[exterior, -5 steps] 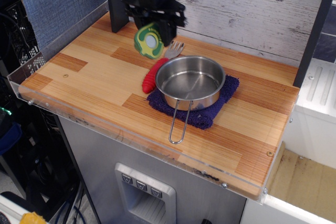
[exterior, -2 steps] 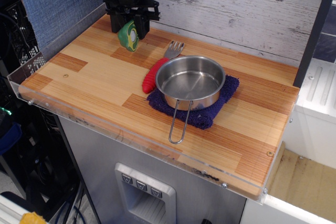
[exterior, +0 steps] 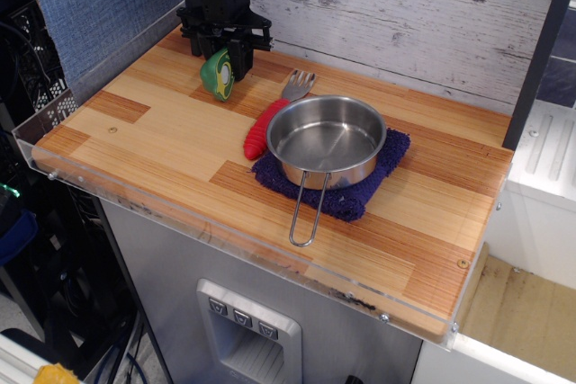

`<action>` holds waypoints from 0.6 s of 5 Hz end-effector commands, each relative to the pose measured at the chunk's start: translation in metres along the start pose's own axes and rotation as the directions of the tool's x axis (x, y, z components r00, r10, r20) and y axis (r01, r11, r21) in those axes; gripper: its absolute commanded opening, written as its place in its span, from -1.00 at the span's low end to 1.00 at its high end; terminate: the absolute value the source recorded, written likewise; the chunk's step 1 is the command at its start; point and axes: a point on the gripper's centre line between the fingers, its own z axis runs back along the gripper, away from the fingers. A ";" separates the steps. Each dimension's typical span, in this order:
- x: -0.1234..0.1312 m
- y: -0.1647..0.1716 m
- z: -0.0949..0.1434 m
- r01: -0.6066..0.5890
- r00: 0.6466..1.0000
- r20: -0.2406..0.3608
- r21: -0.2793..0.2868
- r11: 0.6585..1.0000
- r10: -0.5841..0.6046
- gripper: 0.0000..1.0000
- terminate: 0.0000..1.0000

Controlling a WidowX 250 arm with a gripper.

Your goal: Take the pepper from the pot and lay it on the counter to the left of the utensil with the red handle.

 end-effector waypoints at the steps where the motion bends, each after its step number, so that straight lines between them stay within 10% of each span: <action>1: 0.007 0.001 0.025 0.056 0.998 0.037 0.016 0.998 -0.057 1.00 -1.00; 3: 0.005 -0.018 0.079 0.090 0.991 0.097 0.049 0.995 -0.095 1.00 -1.00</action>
